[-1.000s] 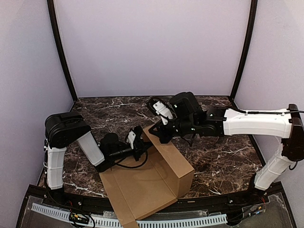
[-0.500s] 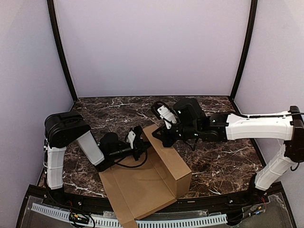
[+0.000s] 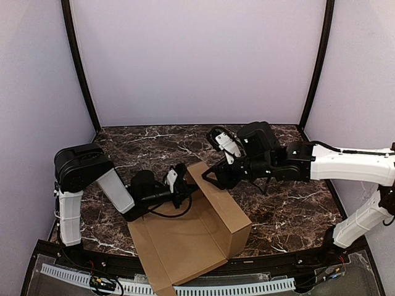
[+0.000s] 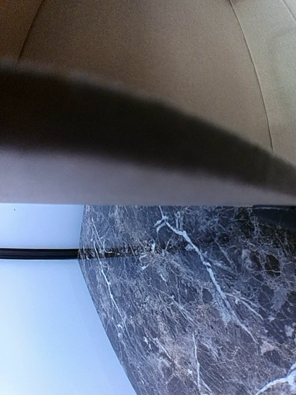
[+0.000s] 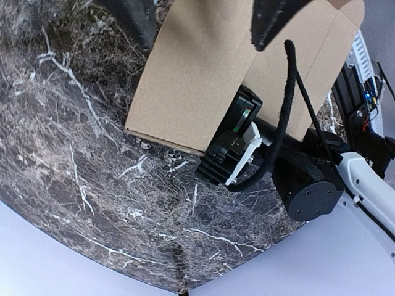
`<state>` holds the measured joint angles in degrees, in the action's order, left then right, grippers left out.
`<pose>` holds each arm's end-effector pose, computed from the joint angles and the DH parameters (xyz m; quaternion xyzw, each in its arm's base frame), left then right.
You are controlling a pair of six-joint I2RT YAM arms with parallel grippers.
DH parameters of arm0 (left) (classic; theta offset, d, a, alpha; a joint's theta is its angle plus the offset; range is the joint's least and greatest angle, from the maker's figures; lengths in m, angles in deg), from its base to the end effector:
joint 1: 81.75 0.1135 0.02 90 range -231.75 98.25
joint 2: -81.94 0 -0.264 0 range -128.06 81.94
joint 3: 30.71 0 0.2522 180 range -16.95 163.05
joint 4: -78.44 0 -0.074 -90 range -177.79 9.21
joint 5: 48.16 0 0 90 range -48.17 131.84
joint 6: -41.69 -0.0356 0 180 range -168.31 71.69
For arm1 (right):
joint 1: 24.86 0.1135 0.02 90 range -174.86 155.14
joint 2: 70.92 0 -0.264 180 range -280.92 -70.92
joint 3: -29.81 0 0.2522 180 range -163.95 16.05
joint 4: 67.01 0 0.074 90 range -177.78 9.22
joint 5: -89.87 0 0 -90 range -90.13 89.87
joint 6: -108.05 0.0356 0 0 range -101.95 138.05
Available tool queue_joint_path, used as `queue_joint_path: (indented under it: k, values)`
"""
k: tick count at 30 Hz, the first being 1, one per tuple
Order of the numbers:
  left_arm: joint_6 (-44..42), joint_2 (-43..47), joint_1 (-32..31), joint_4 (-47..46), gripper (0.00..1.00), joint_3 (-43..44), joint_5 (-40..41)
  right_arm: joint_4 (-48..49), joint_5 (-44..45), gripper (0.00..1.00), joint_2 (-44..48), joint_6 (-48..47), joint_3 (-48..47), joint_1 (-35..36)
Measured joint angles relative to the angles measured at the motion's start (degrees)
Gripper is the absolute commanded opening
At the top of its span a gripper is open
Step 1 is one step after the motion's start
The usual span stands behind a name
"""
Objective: Fold the paper box
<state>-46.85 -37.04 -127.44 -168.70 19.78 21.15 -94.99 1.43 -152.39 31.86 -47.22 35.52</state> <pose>0.2339 -0.2576 0.1073 0.3812 0.6047 -0.3927 0.5786 0.1614 0.2819 0.2963 -0.3404 0.8075 0.2809 0.3913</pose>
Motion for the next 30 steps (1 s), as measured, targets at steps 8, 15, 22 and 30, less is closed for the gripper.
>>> queue_joint_path:
  k: [8,15,22,30]
  values:
    - [-2.6,3.5,0.0,6.9,0.01,0.3,-0.6,-7.0,3.5,0.84,6.1,-1.3,-1.3,0.2]
    - [-4.8,7.8,0.0,19.0,0.01,3.1,-0.4,-10.4,7.3,0.88,11.9,-1.5,0.5,0.2]
    - [-7.6,12.3,0.0,32.6,0.01,6.4,0.0,-11.7,9.0,0.94,16.2,-1.2,3.6,-0.3]
    - [-17.4,19.1,0.0,58.9,0.01,20.7,0.4,-12.3,10.1,0.98,20.8,-1.1,6.7,-3.2]
